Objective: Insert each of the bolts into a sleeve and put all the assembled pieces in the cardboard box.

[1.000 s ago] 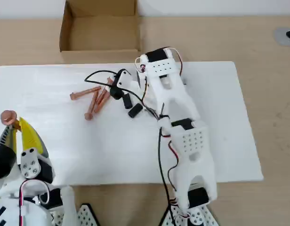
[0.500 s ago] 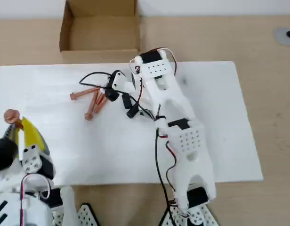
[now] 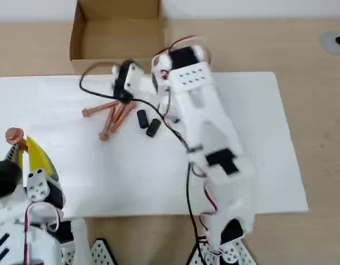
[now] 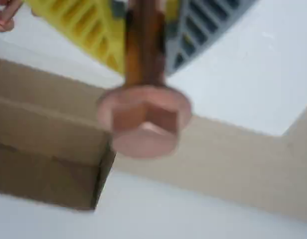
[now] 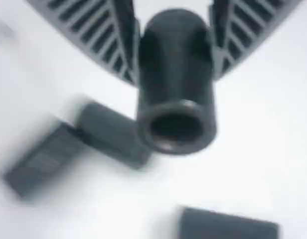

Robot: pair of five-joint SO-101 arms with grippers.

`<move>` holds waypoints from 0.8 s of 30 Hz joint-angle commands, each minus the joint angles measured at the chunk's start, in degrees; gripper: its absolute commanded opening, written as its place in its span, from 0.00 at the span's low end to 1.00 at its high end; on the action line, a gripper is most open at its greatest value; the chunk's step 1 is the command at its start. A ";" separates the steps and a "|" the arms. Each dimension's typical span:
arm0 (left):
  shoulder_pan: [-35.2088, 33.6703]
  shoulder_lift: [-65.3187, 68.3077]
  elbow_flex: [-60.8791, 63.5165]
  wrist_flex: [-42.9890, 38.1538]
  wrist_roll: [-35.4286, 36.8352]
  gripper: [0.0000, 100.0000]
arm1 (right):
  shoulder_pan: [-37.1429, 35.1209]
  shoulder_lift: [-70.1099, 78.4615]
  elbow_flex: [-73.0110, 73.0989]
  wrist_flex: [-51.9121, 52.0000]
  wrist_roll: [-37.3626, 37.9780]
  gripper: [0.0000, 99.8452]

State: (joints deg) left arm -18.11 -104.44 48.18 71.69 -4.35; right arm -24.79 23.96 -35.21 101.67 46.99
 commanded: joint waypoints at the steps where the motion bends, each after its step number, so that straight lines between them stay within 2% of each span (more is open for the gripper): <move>1: 0.09 0.04 1.76 -1.58 -0.35 0.01 | -0.84 -16.84 -0.40 0.88 -2.90 0.01; 6: 0.18 0.04 7.21 -3.43 -0.35 0.01 | -0.92 -32.31 -0.22 0.79 -10.99 0.01; 10: 0.18 0.04 9.76 -6.51 -0.35 0.01 | -1.36 -44.88 2.59 0.79 -24.79 0.01; 14: 0.18 0.13 10.99 -13.01 -0.35 0.01 | -4.00 -57.54 10.68 0.79 -36.92 0.01; 19: 0.26 0.22 14.15 -23.65 -0.18 0.01 | -13.41 -72.57 29.85 -1.58 -40.26 0.01; 22: 1.14 0.22 14.51 -26.73 0.44 0.01 | -18.07 -81.19 45.67 -5.10 -43.43 0.01; 24: 4.57 0.22 14.24 -27.08 1.93 0.01 | -20.00 -86.55 57.54 -9.93 -45.01 0.01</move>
State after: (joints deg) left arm -17.23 -104.18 62.95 47.08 -3.91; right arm -41.58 -55.34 5.93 97.80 4.44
